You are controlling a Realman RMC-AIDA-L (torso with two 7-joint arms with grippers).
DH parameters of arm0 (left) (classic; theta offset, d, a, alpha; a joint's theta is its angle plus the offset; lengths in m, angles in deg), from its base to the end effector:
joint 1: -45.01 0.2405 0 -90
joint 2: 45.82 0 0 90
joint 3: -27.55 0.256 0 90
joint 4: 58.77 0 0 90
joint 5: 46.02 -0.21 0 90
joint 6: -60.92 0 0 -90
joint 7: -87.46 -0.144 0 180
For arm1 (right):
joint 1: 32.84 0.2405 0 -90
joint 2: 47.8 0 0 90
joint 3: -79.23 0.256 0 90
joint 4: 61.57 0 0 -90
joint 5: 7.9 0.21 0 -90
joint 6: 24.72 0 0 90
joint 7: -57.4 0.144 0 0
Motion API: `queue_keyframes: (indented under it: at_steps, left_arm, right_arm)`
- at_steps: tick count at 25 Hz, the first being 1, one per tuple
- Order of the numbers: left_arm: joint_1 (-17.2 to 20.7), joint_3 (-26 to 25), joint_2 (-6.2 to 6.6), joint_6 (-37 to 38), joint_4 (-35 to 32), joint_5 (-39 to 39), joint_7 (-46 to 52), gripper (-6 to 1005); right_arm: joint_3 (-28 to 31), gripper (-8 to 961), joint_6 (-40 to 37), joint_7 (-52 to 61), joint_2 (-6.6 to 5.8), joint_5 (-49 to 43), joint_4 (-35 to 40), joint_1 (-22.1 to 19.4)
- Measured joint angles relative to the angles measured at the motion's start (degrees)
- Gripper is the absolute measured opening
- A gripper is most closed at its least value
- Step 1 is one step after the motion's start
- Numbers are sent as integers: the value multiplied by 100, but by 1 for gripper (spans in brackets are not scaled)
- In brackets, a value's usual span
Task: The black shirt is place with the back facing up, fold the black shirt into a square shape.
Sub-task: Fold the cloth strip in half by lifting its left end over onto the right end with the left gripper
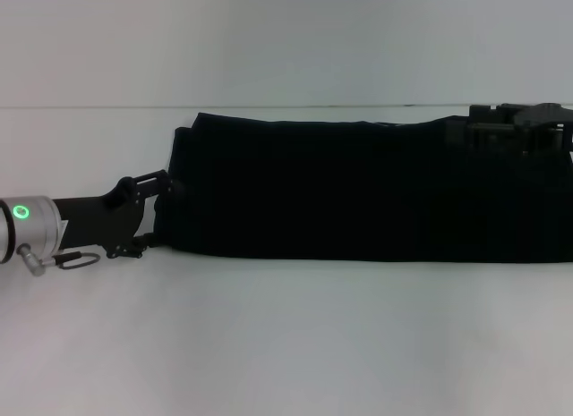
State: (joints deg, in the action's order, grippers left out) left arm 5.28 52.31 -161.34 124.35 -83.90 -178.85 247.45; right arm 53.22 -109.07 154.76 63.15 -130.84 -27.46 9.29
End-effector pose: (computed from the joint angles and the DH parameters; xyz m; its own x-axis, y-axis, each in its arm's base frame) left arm -0.3092 0.3888 0.0020 -0.4522 0.7455 0.4896 0.8916 0.3634 0.2701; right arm 0.2462 0.4046 0.0691 0.6759 -0.4825 -0.5572 -0.6677 -0.7209 -0.1857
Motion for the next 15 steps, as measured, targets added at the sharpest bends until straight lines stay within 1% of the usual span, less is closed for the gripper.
queue_keyframes:
  at_steps: [11,15]
  left_arm:
    - [-62,62,-5,-15,9,-48,-280,961]
    - [-62,115,-6,22,9,-51,-398,904]
  right_arm:
    - [0,792,-38,19,-10,0,0,-19]
    - [0,792,-45,21,-18,0,0,-15]
